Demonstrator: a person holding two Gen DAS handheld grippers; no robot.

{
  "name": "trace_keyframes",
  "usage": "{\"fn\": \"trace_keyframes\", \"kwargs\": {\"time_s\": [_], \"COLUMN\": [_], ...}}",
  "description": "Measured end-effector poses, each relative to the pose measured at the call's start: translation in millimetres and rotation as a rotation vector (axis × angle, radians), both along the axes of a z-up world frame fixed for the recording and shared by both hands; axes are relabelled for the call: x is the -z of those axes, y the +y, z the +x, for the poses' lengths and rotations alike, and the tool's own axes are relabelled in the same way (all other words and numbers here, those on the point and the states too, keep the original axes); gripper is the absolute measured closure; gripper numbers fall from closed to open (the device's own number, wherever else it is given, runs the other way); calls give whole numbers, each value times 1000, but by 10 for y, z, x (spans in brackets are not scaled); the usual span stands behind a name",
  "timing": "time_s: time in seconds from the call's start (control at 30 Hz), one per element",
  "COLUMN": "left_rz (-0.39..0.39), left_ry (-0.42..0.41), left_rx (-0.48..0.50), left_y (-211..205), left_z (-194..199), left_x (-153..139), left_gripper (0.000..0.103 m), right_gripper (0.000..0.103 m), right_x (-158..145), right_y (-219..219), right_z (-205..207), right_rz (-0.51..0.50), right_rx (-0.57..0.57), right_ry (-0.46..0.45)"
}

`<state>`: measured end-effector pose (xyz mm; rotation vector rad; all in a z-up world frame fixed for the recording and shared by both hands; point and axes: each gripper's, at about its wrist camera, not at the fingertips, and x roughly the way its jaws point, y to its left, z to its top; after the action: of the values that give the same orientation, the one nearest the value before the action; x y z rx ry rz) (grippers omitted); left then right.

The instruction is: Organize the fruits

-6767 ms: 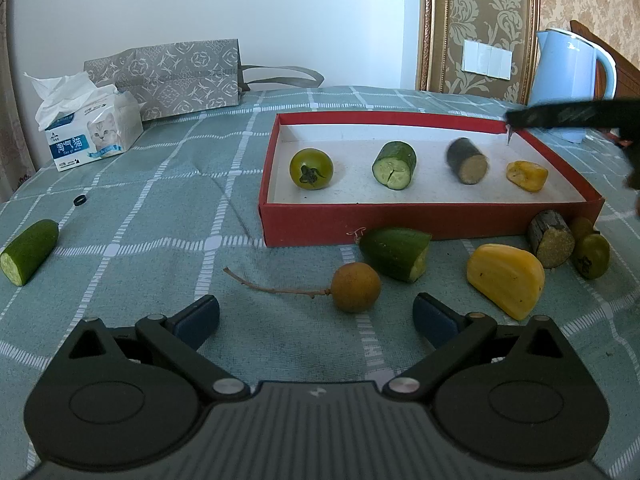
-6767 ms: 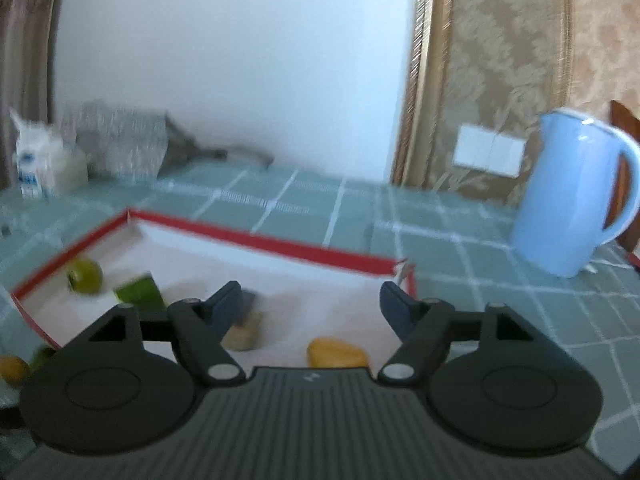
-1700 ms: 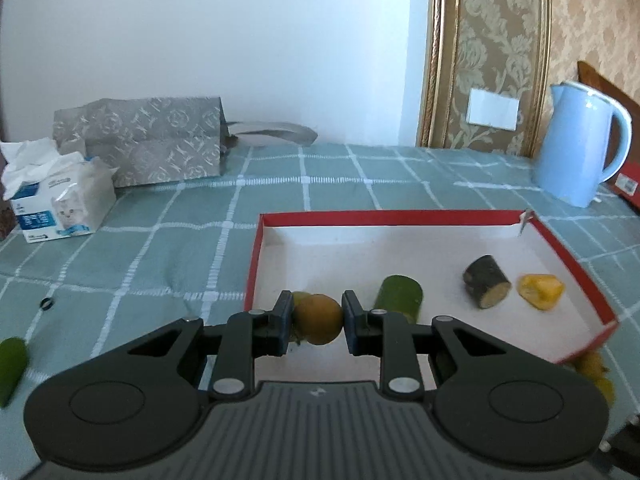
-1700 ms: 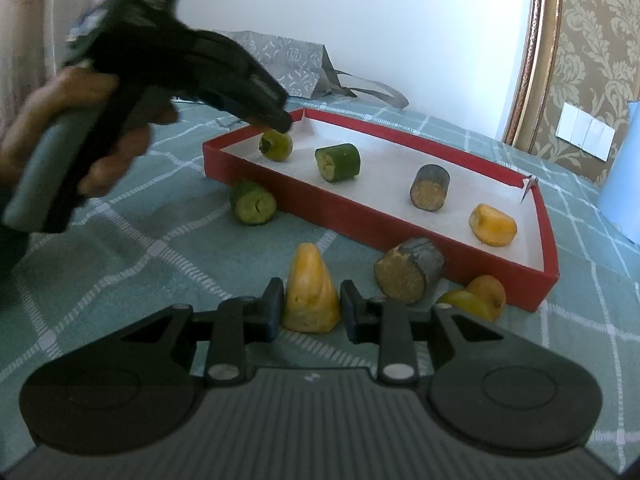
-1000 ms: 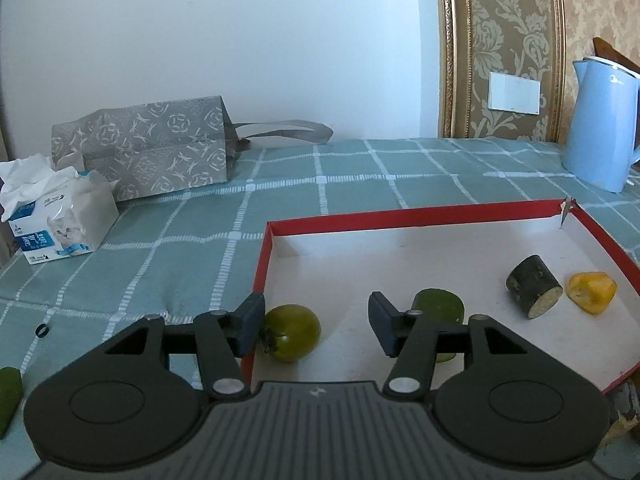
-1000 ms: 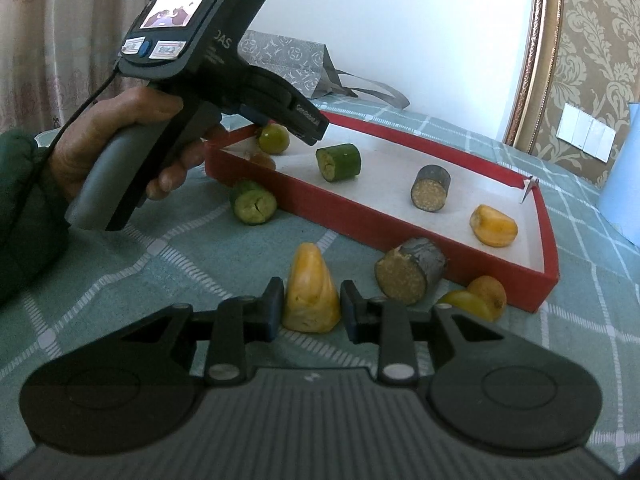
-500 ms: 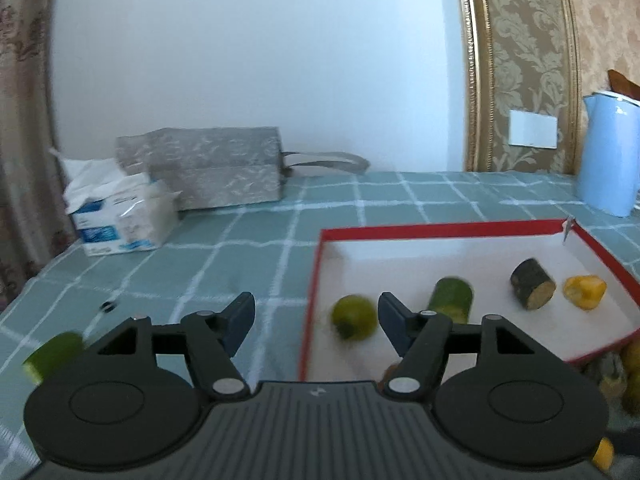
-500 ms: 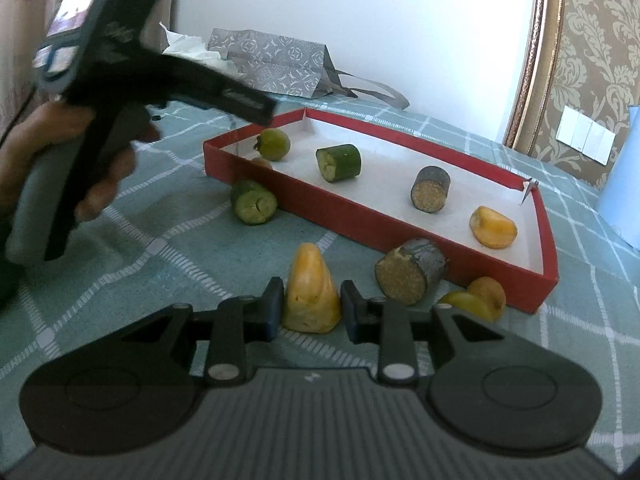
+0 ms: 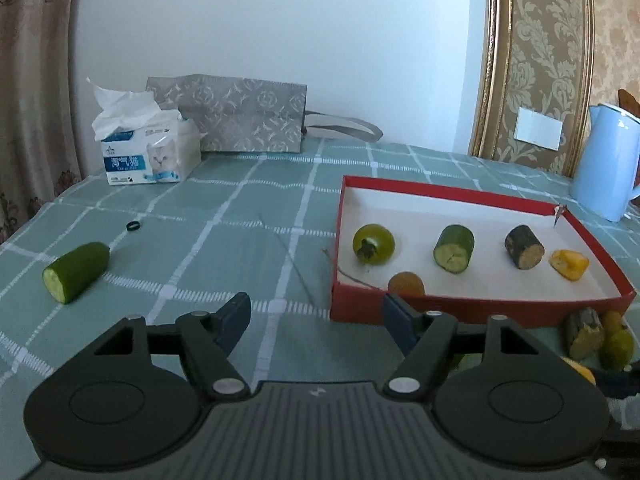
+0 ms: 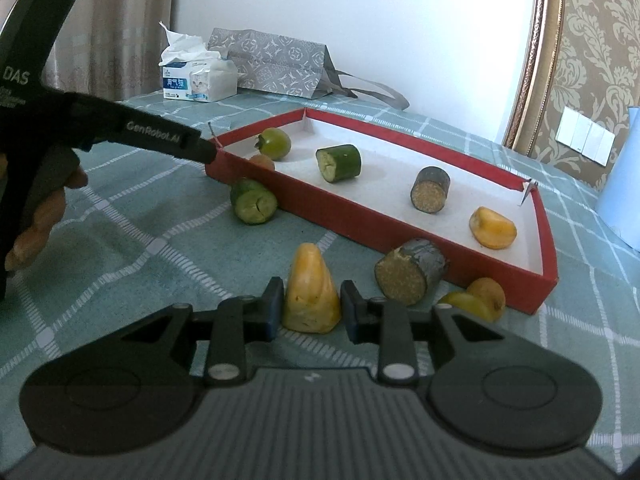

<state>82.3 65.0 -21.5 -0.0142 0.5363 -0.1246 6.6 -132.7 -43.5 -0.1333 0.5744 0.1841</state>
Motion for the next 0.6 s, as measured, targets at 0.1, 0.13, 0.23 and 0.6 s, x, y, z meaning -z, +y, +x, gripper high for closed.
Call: {"fn": "trace_keyframes", "kwargs": {"time_s": [0.1,0.13,0.23,0.6], "left_rz": [-1,0,-3,47], "left_ry": [10,12,28,79], "left_rx": [13,16,23,58], "left_y": [-6,-7,-8,-108], "left_z": [-31,-41,-53,-33], "left_x": [21,28,57,159], "left_gripper": [31,31,27,26], "right_gripper": [74,74,74,74], "right_x": [1,0,1,-2], "right_y": [2,-1,-4,-26], "right_z": [-1,-2,-3,-20], "right_rz": [-1,-2,2,13], "right_rx": [0,0,0,8], "right_ry": [0,-1,0,-11]}}
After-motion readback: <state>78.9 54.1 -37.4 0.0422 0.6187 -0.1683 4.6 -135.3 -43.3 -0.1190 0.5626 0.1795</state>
